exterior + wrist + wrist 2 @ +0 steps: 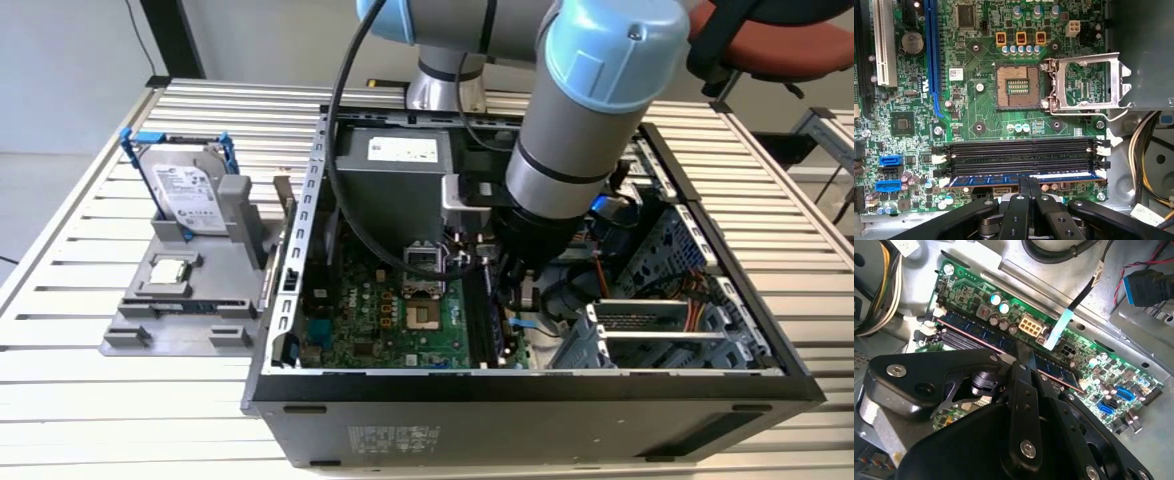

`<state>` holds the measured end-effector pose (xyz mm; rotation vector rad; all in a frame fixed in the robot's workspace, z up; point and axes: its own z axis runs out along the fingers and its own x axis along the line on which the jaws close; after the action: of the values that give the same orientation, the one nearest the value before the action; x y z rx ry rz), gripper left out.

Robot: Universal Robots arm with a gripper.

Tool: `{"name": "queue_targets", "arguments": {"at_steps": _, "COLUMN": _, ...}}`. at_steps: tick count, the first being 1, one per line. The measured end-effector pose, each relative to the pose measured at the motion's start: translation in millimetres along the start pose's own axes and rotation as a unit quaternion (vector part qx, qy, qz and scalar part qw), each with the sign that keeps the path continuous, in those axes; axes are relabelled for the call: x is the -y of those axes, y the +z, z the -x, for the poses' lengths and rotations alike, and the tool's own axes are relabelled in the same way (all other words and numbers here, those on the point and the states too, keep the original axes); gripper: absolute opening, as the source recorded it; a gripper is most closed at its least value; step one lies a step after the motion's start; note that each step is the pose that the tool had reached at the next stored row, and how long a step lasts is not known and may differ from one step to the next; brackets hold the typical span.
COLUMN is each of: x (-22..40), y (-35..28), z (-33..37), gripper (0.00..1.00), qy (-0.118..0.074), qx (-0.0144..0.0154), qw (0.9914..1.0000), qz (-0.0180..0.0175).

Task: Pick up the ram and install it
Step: 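Press down the ram until it locks into place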

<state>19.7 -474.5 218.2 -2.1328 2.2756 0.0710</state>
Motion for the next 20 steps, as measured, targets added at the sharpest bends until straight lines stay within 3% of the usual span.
{"name": "queue_targets", "arguments": {"at_steps": 2, "x": -0.1, "y": -5.8, "z": 1.0, "gripper": 0.00, "qy": 0.000, "qx": 0.0020, "qw": 1.00000, "qz": -0.0003}}
{"name": "queue_targets", "arguments": {"at_steps": 4, "x": -0.4, "y": -15.3, "z": 0.9, "gripper": 0.00, "qy": 0.000, "qx": 0.0006, "qw": 1.00000, "qz": -0.0001}}
{"name": "queue_targets", "arguments": {"at_steps": 20, "x": -1.7, "y": -88.1, "z": 4.3, "gripper": 0.00, "qy": 0.000, "qx": 0.0005, "qw": 1.00000, "qz": -0.0001}}
